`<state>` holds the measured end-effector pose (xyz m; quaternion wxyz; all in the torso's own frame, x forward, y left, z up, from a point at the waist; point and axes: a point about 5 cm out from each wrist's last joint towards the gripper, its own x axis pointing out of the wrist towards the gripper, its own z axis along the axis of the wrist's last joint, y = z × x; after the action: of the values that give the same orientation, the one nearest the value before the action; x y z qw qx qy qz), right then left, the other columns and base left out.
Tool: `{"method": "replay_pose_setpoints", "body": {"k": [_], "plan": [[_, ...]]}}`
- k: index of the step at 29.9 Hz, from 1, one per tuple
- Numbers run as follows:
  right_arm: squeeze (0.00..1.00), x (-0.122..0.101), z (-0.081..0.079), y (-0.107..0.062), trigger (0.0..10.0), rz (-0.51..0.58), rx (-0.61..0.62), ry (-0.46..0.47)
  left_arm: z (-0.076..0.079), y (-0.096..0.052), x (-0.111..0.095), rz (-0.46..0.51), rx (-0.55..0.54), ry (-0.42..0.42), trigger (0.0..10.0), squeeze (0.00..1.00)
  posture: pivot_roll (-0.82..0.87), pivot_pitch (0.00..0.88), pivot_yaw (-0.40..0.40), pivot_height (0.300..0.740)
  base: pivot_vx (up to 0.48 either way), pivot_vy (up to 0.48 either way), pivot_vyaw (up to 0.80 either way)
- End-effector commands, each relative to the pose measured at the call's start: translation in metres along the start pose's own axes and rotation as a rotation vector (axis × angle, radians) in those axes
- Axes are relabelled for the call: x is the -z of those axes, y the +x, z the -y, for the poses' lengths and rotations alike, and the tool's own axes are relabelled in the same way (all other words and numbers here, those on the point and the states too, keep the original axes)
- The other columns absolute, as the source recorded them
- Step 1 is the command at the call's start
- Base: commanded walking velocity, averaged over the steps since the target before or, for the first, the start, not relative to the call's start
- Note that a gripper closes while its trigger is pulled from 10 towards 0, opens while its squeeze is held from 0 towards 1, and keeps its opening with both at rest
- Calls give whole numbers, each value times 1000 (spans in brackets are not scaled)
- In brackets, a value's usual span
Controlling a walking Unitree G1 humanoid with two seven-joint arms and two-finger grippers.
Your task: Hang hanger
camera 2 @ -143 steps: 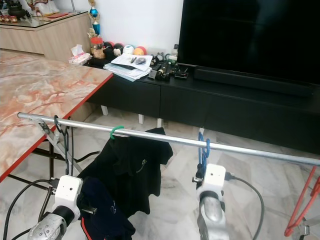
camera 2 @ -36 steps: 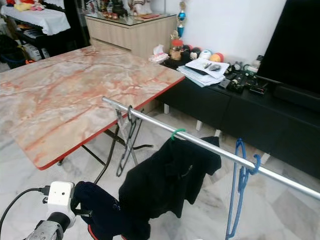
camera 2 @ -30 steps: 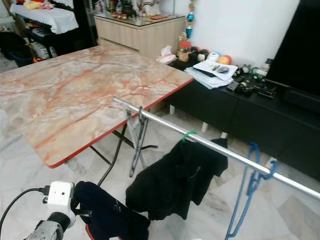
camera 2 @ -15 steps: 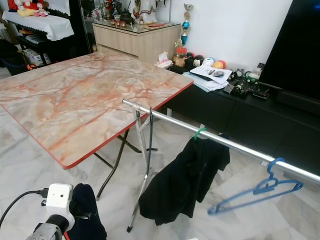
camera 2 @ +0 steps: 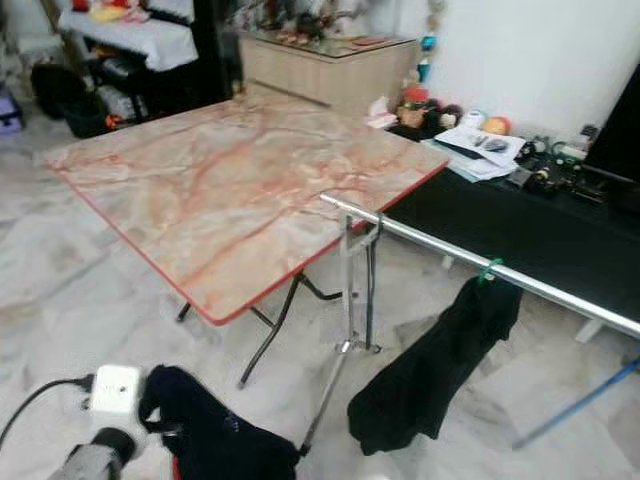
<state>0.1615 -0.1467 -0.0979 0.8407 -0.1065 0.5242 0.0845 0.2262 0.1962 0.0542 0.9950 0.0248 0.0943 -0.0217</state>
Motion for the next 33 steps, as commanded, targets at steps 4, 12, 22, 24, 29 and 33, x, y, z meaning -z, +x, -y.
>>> {"method": "replay_pose_setpoints", "body": {"k": [4, 12, 22, 24, 29, 33], "plan": [[0, 8, 9, -1, 10000, -18, 24, 15, 2, 1, -6, 19, 6, -5, 10000, 0, 205, 5, 0, 740, 0, 342, 0], [0, 8, 9, -1, 10000, -1, 28, 61, -1, 1, -7, 22, 0, -3, 10000, 0, 207, 7, -1, 740, 0, 341, 0], [0, 8, 9, -1, 10000, 0, 26, 59, -3, 1, -8, 24, -9, -2, 10000, 0, 210, 6, -3, 740, 0, 340, 0], [0, 8, 9, -1, 10000, 1, 26, 61, -4, 1, -8, 25, -11, -1, 10000, 0, 211, 7, -3, 740, 0, 341, 0], [0, 7, 10, -1, 10000, 4, 25, 64, -6, 1, -9, 26, -15, 1, 10000, 0, 212, 8, -3, 740, 0, 341, 0], [0, 7, 10, -1, 10000, 4, 26, 64, -6, 1, -9, 25, -15, 2, 10000, 0, 212, 8, -3, 740, 0, 339, 0]]}}
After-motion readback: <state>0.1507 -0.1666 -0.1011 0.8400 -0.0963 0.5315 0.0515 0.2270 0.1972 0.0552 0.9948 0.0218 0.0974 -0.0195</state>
